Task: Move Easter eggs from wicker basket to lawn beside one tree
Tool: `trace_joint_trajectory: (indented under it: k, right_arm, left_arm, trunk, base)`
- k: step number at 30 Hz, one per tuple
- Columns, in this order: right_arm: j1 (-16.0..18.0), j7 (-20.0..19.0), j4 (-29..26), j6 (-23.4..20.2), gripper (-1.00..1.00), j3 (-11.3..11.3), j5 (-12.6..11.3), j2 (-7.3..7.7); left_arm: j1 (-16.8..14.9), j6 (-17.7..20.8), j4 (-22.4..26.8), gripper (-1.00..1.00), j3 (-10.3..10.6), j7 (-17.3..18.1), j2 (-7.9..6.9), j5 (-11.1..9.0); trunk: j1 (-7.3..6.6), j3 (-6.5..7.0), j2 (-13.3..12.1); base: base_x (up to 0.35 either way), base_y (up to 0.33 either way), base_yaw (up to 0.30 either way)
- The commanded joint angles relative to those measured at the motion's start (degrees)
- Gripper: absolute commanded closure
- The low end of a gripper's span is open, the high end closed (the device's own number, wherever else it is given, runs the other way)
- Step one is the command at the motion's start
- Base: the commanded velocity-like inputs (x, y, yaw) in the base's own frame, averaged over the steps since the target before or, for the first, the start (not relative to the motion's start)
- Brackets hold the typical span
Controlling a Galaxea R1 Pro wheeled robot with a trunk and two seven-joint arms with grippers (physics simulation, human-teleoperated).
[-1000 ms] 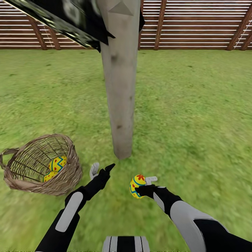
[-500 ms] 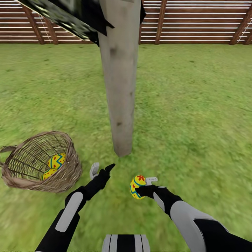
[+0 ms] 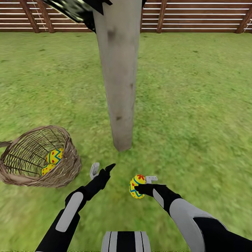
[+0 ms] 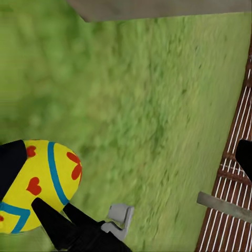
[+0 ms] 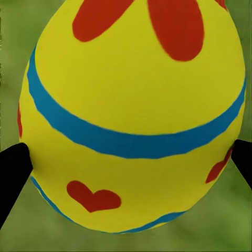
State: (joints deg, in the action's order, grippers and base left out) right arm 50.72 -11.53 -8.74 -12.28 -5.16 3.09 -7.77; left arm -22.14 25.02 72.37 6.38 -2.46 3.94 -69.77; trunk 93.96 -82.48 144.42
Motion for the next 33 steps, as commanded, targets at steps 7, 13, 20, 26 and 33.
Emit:
trace_joint_trajectory:
  k: [7, 13, 20, 26, 33]
  right_arm:
    - [1.89, 4.68, -2.32, -0.30, 1.00, -1.51, 0.34, -0.12]
    - [5.48, 10.59, -1.41, -0.65, 1.00, -3.18, 0.25, -0.14]
    - [7.01, 11.00, 0.18, -0.56, 1.00, -3.19, 0.26, -0.14]
    - [7.07, 11.01, -0.65, -0.15, 1.00, -3.19, 0.50, -0.10]
    - [7.02, 10.92, -0.67, 5.08, 1.00, -3.15, 0.59, -0.20]
  left_arm:
    - [-0.01, 0.21, 0.05, -1.00, -0.05, -0.22, 0.01, -0.54]
    - [-0.01, 0.21, 0.05, -1.00, -0.04, -0.26, 0.01, -0.54]
    - [-0.01, 0.21, 0.05, -1.00, -0.01, -0.25, 0.01, -0.54]
    - [-0.01, 0.21, 0.05, -1.00, -0.04, -0.26, 0.01, -0.54]
    - [-0.01, 0.21, 0.05, -1.00, -0.05, -0.24, 0.01, -0.54]
  trunk:
    - [0.03, -0.26, 0.02]
    - [0.03, -0.26, 0.02]
    - [0.21, -1.82, 0.12]
    - [0.36, -3.14, 0.20]
    - [0.44, -3.81, 0.24]
  base:
    - [0.000, 0.000, 0.000]
    - [0.000, 0.000, 0.000]
    - [0.000, 0.000, 0.000]
    - [0.000, 0.000, 0.000]
    - [0.000, 0.000, 0.000]
